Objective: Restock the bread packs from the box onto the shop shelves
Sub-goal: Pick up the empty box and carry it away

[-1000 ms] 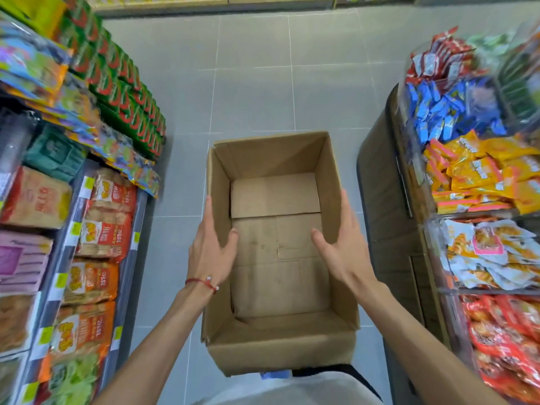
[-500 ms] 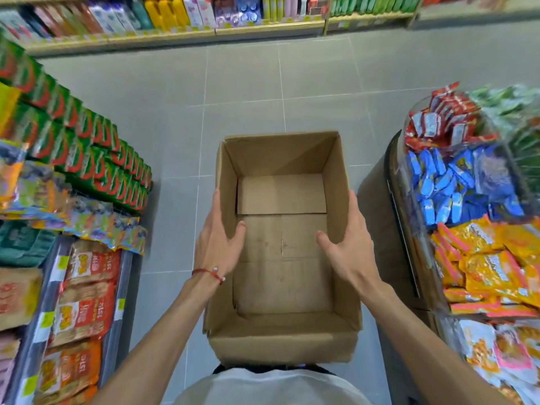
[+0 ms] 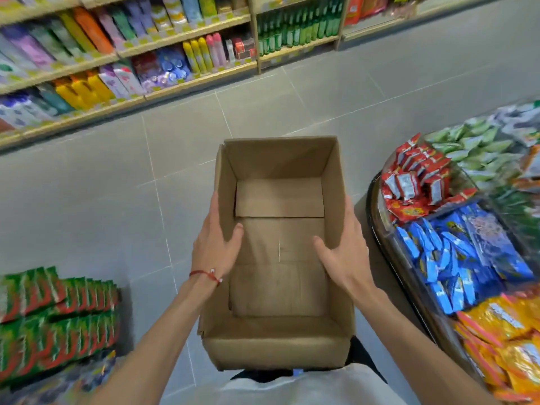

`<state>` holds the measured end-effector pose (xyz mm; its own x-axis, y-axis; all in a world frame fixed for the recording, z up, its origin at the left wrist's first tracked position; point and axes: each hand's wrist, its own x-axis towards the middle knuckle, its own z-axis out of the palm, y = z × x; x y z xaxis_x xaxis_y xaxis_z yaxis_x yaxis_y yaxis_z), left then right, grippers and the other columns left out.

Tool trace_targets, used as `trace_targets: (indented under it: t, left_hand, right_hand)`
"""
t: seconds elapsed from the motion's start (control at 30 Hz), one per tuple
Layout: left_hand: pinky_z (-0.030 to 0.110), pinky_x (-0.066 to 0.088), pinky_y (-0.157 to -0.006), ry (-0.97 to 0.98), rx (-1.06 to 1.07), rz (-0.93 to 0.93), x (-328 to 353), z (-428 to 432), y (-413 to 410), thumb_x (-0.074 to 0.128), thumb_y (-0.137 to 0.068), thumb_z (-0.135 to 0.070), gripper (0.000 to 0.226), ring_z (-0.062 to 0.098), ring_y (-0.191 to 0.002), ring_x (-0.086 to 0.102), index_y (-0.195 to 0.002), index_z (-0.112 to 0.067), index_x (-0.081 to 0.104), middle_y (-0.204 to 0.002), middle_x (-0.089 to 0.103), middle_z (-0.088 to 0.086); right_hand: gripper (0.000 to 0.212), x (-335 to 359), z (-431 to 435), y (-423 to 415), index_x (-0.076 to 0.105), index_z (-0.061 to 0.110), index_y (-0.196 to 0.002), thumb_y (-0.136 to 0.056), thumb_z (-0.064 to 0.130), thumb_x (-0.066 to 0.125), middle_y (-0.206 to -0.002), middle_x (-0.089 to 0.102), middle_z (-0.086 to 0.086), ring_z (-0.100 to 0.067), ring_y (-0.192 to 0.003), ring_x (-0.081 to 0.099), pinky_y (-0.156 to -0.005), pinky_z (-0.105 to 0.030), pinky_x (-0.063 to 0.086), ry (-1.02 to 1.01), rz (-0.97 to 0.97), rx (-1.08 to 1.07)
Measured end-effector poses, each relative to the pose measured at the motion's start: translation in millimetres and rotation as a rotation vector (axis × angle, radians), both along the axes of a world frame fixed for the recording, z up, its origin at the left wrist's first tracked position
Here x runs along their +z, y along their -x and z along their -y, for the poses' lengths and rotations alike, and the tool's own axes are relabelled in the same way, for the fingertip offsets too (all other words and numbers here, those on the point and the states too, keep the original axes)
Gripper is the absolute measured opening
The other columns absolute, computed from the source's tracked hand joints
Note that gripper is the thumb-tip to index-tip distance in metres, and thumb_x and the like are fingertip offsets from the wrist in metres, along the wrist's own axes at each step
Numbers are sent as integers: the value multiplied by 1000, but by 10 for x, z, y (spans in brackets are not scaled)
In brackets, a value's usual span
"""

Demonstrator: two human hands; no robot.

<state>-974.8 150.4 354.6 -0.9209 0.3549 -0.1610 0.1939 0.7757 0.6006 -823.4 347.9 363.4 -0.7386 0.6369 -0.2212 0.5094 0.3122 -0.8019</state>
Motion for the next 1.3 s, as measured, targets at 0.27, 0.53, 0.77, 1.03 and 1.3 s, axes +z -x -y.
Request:
trace_targets:
  t: [0.27, 0.53, 0.77, 1.03, 1.3]
  left_hand:
    - [42, 39, -107, 22, -151, 7, -172, -1580, 1507, 53, -93, -43, 85, 30, -135, 46, -152, -46, -8, -159, 29, -2]
    - [45, 41, -108, 28, -345, 19, -148, -3259, 2755, 54, -92, -45, 87, 26, -138, 44, -151, -48, -10, -160, 27, -5]
    - [41, 40, -107, 59, -567, 63, -334, -4769, 3591, 58, -92, -40, 91, 27, -138, 42, -154, -42, -8, -161, 24, -2]
    - [41, 40, -108, 110, -905, 111, -614, -6594, 4384, 61, -88, -39, 96, 26, -140, 39, -154, -41, -8, -161, 21, -2]
    - [39, 41, -106, 187, -1030, 177, -1321, -7890, 4320, 67, -87, -27, 103, 27, -140, 40, -155, -36, -10, -163, 15, -4]
  right_hand:
    - [103, -228, -1252, 1192, -3, 35, -165, -93, 31, 71, -172, 15, 7, -17, -153, 27, -115, -28, 19, 27, 32, -170]
    - [102, -221, -2546, 2101, 0, 34, -165, -93, 29, 72, -172, 15, 8, -14, -153, 25, -117, -27, 20, 39, 31, -369]
    - [104, -359, -3624, 2755, -2, 36, -165, -93, 25, 73, -172, 16, 6, -19, -153, 27, -117, -30, 22, 70, 68, -573]
    - [105, -634, -4628, 3354, -4, 37, -164, -93, 23, 72, -172, 14, 10, -8, -152, 22, -123, -33, 22, 112, 28, -897]
    - [102, -1325, -5711, 3328, -4, 43, -162, -93, 23, 69, -172, 17, 4, -25, -152, 31, -122, -44, 28, 160, 124, -1032]
